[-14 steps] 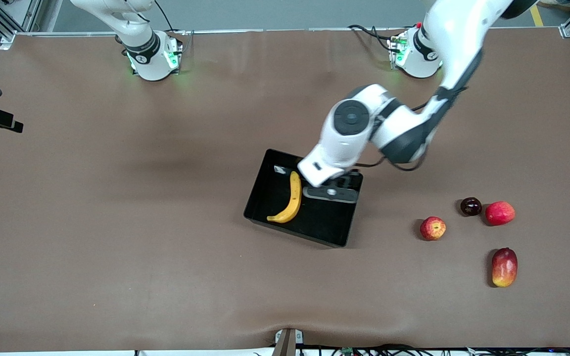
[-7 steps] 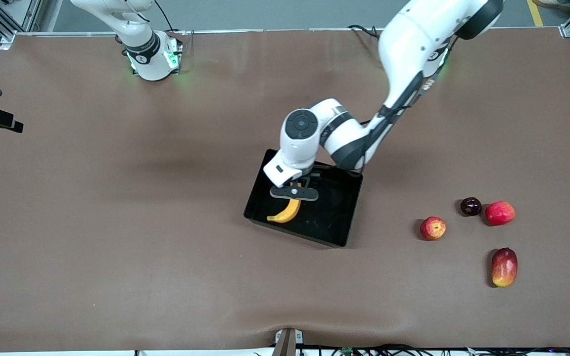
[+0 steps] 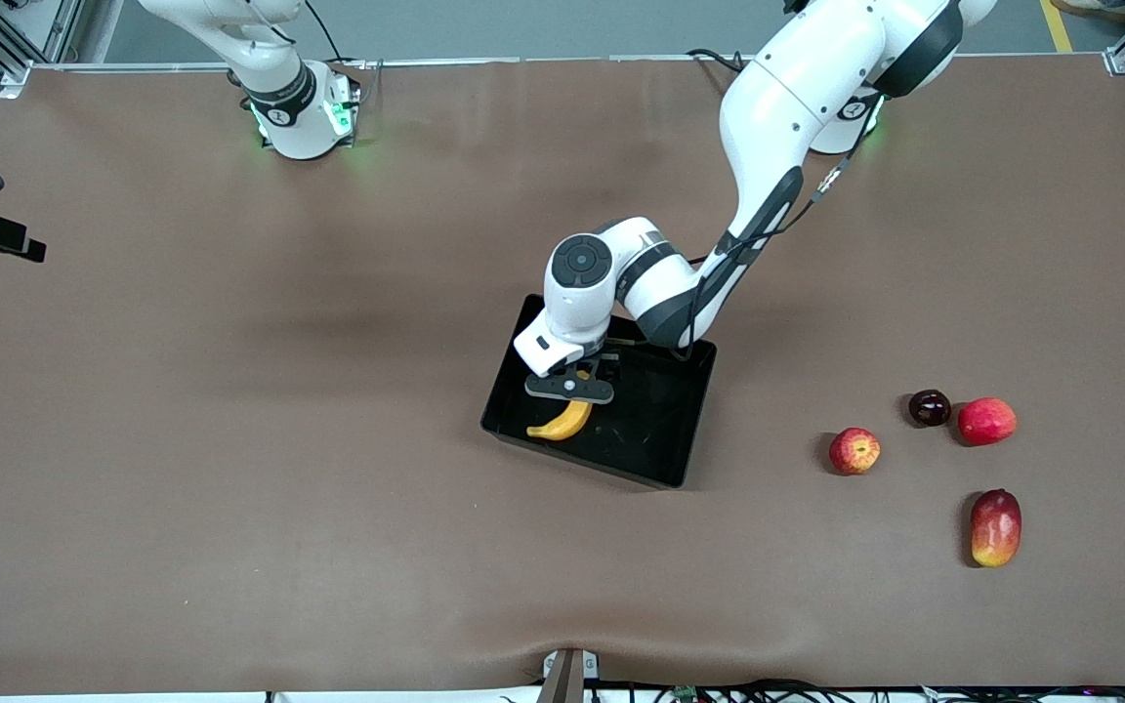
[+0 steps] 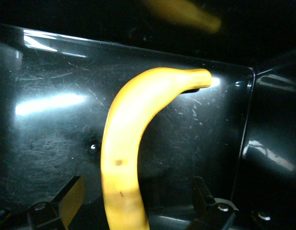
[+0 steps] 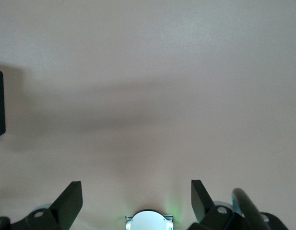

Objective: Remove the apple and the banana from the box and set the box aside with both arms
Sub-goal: 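Move the left gripper back into the tray and lower onto the banana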

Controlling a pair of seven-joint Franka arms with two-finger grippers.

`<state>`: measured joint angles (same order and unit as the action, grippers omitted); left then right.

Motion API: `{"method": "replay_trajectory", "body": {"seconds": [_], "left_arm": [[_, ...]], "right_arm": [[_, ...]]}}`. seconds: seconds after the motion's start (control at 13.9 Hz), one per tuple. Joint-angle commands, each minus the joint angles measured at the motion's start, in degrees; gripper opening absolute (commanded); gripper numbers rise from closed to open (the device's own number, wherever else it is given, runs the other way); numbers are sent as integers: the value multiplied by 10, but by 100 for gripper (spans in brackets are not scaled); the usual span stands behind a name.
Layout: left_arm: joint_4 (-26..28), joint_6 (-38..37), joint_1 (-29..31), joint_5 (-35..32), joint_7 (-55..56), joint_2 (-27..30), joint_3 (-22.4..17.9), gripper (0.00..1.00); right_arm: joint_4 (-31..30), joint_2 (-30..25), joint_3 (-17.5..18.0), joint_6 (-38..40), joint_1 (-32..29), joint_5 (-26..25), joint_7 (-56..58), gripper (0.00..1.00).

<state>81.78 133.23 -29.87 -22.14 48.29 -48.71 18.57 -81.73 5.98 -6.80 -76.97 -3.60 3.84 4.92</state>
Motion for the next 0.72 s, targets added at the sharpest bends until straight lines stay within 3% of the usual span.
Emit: {"method": "replay_trajectory", "body": {"seconds": [0.0,0.07,0.22,0.29,0.43,0.65], "left_arm": [[-13,2,-12,-18,-2,-14,-6,74],[-12,2,-20,-18,-1,-15,-7,64],[-13,1,-24,-19,-1,-15,-12,25],[-13,1,-24,-19,-1,-14,-12,12],[-13,-4,-23,-19,-2,-9,-12,0],[-15,-25,-22,-20,-3,5,-15,0]], "right_arm": [[1,-3,8,5,-7,-5,-7,100],[0,-3,8,5,-7,-5,-8,100],[0,-3,8,16,-9,-5,-8,100],[0,-3,8,19,-10,-5,-8,100],[0,-3,8,19,-8,-5,-8,100],[1,-4,8,19,-4,-5,-9,100]]}}
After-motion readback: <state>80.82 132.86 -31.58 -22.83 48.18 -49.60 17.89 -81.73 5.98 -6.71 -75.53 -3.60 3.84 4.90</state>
